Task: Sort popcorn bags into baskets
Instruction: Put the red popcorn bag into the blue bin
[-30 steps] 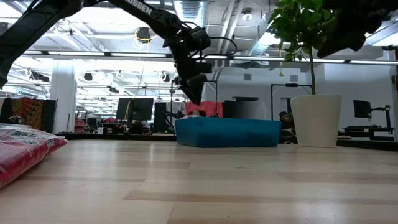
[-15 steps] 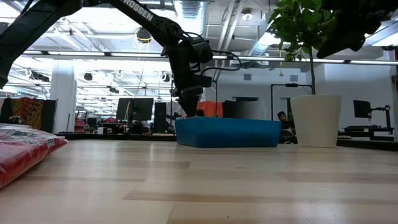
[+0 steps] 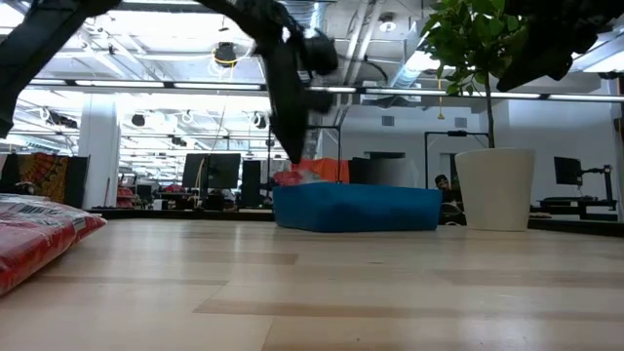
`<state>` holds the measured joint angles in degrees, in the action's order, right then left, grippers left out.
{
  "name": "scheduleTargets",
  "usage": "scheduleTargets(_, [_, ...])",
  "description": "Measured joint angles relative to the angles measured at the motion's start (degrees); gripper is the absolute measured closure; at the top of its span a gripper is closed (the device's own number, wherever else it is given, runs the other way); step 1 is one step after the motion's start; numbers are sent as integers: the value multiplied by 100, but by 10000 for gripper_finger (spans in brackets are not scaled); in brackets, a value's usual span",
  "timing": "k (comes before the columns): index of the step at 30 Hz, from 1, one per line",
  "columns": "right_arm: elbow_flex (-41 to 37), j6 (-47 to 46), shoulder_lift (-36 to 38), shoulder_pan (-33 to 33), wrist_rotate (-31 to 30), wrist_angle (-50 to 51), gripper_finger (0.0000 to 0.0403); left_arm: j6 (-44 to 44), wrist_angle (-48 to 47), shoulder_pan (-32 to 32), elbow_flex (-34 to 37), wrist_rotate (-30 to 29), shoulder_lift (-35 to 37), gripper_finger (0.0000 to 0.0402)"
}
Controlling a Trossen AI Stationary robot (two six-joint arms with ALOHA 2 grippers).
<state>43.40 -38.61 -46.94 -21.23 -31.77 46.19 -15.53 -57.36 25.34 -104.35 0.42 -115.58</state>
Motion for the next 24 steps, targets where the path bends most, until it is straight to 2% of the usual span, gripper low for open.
scheduleTargets(3, [0,3,0,0,0,0,369,236,-694,40,-40,687,557,393])
scheduleTargets(5, [0,11,0,0,0,2,369,370,-738,36,85,1017,959,393])
scheduleTargets(11, [0,53,0,0,-25,-34,379,932,-88,-106,645,1043,1814,393])
scheduleTargets(14, [0,23,0,-13,25,-171,384,1191,-292,-200,1015,1658,2372,393])
scheduleTargets(17, [0,-25,0,-61,44,-240,384,1707,-330,-473,1706,2026,3292,393])
scheduleTargets(21, [0,-39,-20,-57,48,-274,371,2645,-231,-1076,3103,1360,4540,388])
scheduleTargets(24, [0,-42,-39,-39,50,-341,362,3579,262,-1678,4200,1382,5411,365])
